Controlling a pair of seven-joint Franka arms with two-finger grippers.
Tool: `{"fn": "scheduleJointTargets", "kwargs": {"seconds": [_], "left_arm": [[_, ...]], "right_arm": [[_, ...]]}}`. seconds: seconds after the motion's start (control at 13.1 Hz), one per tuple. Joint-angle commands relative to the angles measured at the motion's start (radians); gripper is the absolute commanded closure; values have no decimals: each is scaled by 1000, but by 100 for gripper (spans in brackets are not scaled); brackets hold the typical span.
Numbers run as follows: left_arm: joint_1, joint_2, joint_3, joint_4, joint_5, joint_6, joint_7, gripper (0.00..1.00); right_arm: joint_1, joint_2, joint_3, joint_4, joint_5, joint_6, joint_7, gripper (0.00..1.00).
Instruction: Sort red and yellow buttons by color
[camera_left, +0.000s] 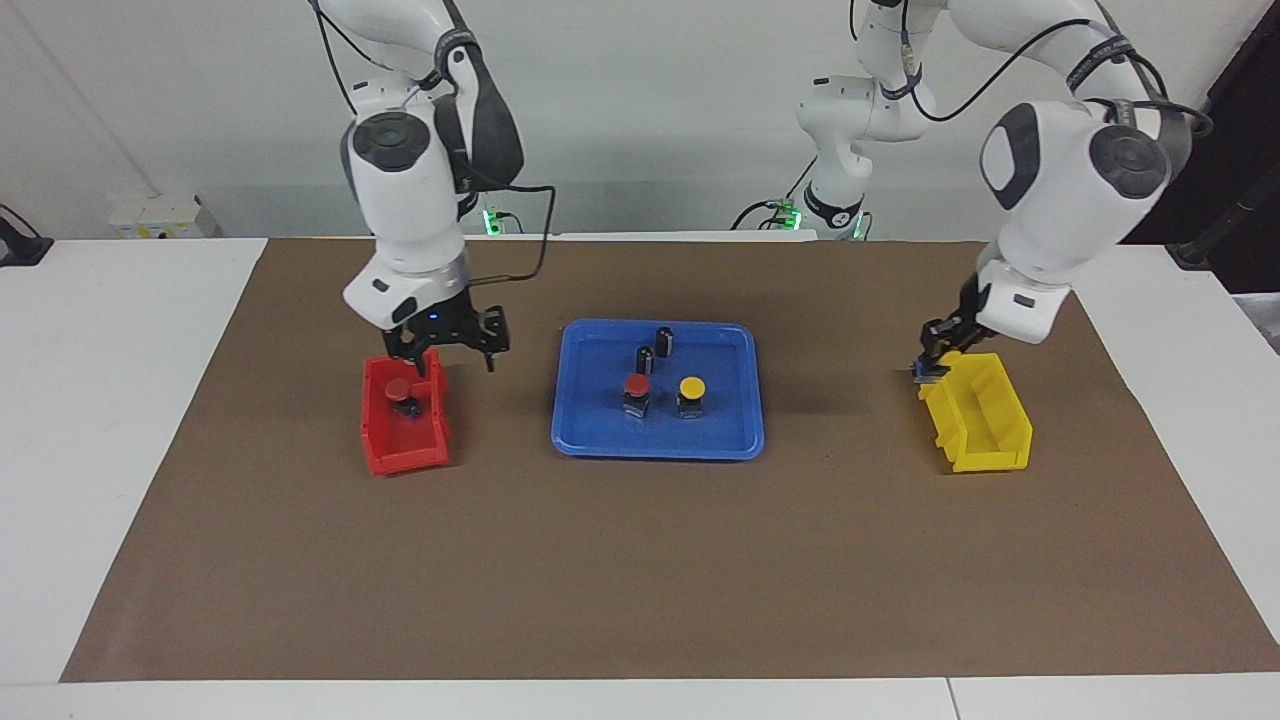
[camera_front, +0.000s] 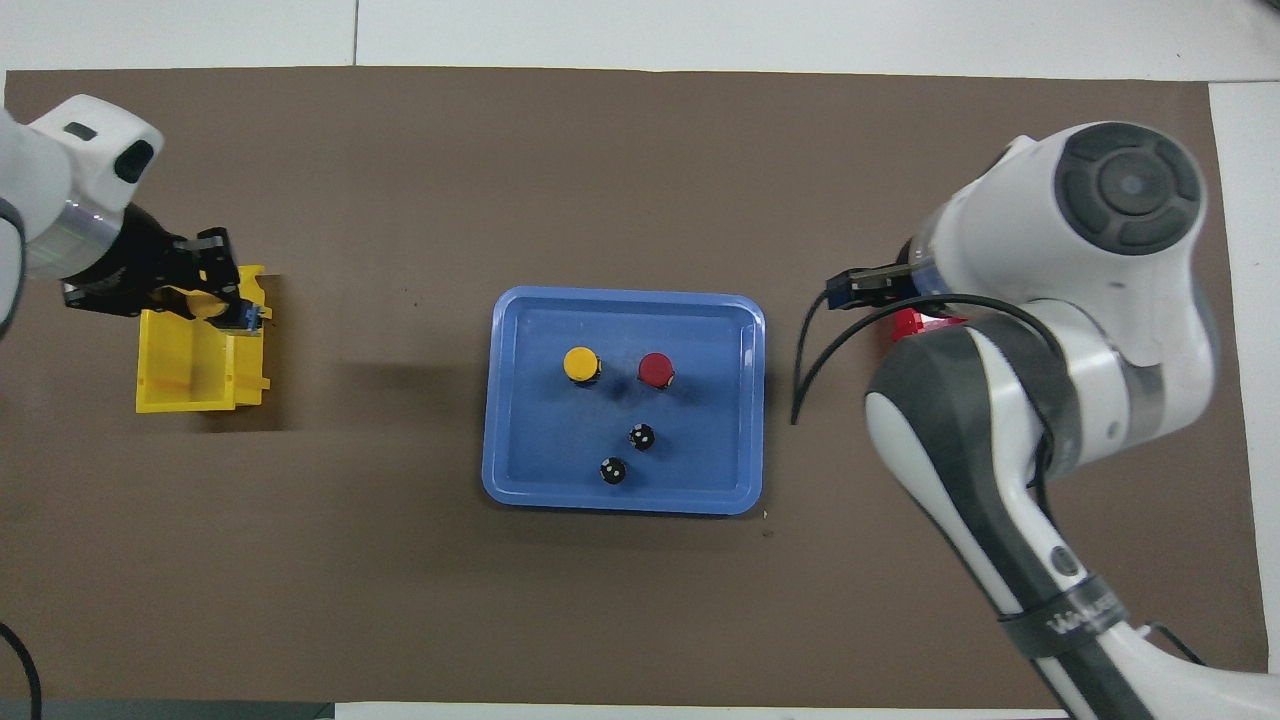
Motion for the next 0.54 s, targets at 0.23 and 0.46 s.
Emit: {"fn": "scheduleJointTargets", "kwargs": {"seconds": [0.23, 0.46], "left_arm": [[135, -103, -14, -295, 23, 303, 61, 98], [163, -129, -15, -435, 23, 422, 82, 98]], "right_arm": [[204, 150, 0, 34, -78, 122, 315, 0], [230, 158, 0, -21, -86, 174, 326, 0]]}}
